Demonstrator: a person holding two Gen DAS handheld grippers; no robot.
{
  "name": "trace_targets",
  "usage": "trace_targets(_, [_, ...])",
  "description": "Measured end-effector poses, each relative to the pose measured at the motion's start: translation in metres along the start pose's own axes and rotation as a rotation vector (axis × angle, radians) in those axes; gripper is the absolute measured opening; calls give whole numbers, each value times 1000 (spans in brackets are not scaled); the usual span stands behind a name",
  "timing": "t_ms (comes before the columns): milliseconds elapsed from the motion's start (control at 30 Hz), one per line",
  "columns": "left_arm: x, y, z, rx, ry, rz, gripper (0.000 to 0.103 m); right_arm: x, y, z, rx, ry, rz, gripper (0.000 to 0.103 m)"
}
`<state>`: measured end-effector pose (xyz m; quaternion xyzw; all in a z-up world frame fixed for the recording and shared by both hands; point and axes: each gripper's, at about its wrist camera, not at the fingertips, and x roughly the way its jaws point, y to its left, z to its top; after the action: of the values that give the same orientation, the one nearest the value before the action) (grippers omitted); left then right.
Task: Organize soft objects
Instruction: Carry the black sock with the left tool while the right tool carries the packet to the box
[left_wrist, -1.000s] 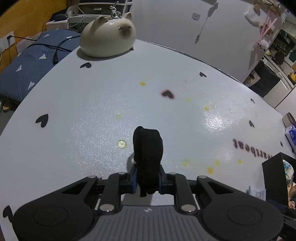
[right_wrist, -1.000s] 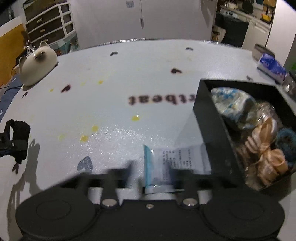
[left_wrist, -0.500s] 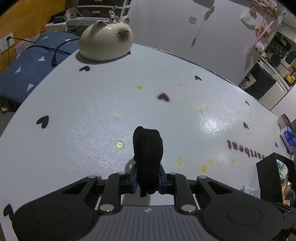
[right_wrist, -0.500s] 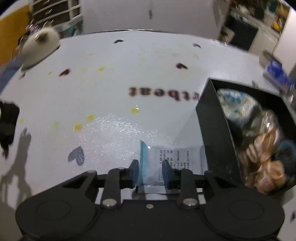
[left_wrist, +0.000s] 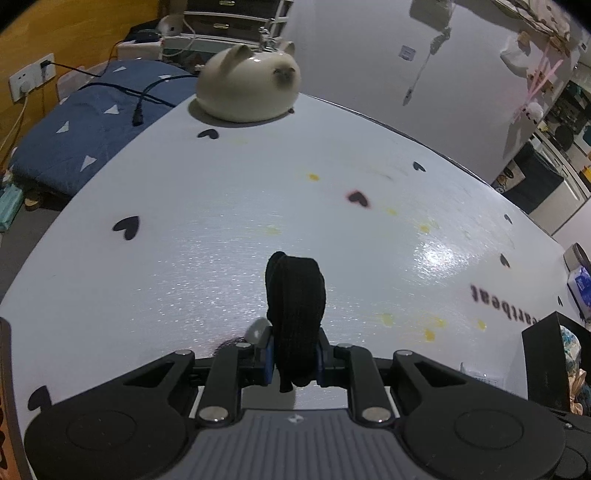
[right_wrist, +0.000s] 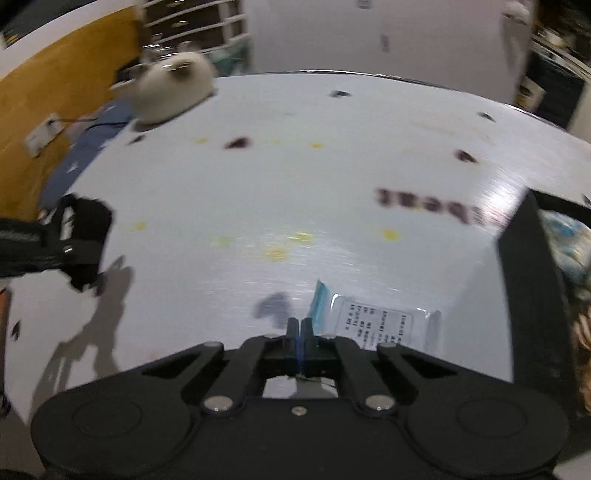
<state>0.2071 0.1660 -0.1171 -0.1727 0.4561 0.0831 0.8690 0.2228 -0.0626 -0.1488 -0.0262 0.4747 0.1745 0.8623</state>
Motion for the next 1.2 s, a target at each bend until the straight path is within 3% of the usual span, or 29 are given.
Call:
trace_targets(33, [-1,2,0,-3,-2,2,21,-1,2,0,-1,-3,11,8])
trace_targets(67, [-2,3,-1,-7,-4,3,21,-2,2,0,5,-9,15,31])
trace_targets(100, [-3,4,-1,-9,-5,4,21,-4,1,0,16,-23,-4,45])
trace_targets(133, [-3,6,-1,-12,-5,5,21,-7,-1,-1,28,-38,-29,73])
trace_targets(167, [-3,7,-2,-15,-5,5,21,-10,-5,-2,45,-54,-57,85])
trace_targets(233, [-3,8,-2,-17,-3,5,21,-14,-16,-1,86,-73,-86,90])
trace_targets(267, [-3,8,-2,-17,-1,5,21,-13,-21,0,108,-69,-100,98])
trace_targets(533, [0,7,-2,-7,7,0,21,23,-44,-1,227,57,-139,103])
trace_targets(700, [1,6,-2,1,10,-1,21,33,-30,-2,185,72,-200,103])
trace_targets(1033, [2,1,-1,24,10,-15,21,20,-28,-6,155,26,-200,73])
trace_targets(1200, [1,-2,-1,37,6,-22,21,15,-27,-8,157,15,-176,68])
